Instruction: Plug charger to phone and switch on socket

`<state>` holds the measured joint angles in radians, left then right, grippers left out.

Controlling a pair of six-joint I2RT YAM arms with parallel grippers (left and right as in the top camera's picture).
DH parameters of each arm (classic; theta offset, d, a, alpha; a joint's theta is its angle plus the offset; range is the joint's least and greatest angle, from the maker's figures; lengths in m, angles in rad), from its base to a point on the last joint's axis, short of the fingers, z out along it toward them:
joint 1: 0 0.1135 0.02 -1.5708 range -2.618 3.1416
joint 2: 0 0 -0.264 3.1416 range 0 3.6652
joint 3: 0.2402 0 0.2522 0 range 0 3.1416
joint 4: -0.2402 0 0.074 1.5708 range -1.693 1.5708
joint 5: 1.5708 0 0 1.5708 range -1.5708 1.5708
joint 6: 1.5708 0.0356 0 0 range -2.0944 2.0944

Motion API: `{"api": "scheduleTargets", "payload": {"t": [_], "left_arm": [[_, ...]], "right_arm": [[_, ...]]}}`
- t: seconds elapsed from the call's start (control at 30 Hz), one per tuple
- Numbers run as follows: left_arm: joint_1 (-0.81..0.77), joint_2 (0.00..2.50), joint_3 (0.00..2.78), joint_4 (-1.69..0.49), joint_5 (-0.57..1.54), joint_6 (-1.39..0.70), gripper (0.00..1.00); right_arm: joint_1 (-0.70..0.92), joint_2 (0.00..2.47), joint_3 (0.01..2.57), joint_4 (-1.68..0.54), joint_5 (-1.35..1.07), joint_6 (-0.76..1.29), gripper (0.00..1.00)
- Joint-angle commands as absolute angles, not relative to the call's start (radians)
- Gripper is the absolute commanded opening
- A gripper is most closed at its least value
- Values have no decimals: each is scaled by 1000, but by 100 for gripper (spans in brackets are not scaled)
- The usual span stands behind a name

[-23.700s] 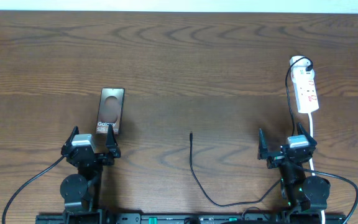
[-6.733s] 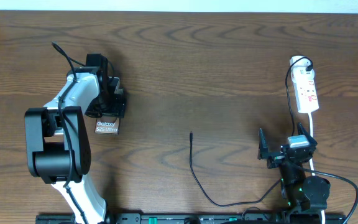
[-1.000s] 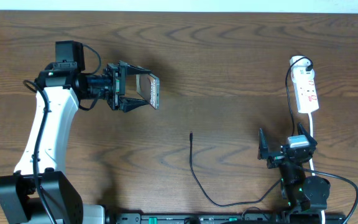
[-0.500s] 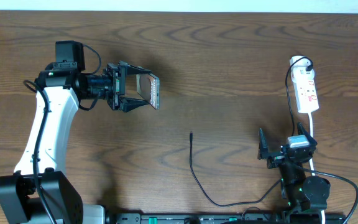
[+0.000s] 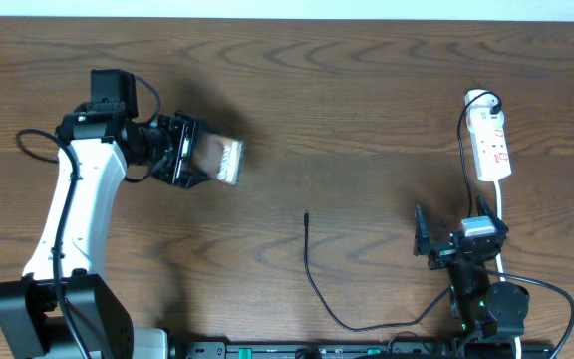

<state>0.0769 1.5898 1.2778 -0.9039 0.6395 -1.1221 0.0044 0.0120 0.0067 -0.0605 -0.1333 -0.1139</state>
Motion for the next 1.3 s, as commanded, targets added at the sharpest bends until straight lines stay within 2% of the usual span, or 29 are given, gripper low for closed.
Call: {"api": "scheduleTargets", "payload": {"t": [0.0,0.2,0.8,0.93,1.27], "left_arm": [[82,1573,1268,-927,347,-1121,7],[82,1575,1222,-942,186,-1121,7],[82,1575,1195,-946,191,-1131,7],[82,1575,1195,-954,190,-1131,7],[82,1575,1195,-957,190,-1131,8]], "right_arm": [[15,7,6,-65,-123,-121,99],[15,7,6,-65,-123,-121,99],[15,7,6,-65,-123,-121,99],[14,7,6,-55,-56,-205,99],[14,7,6,-60,-89,-205,99]]}}
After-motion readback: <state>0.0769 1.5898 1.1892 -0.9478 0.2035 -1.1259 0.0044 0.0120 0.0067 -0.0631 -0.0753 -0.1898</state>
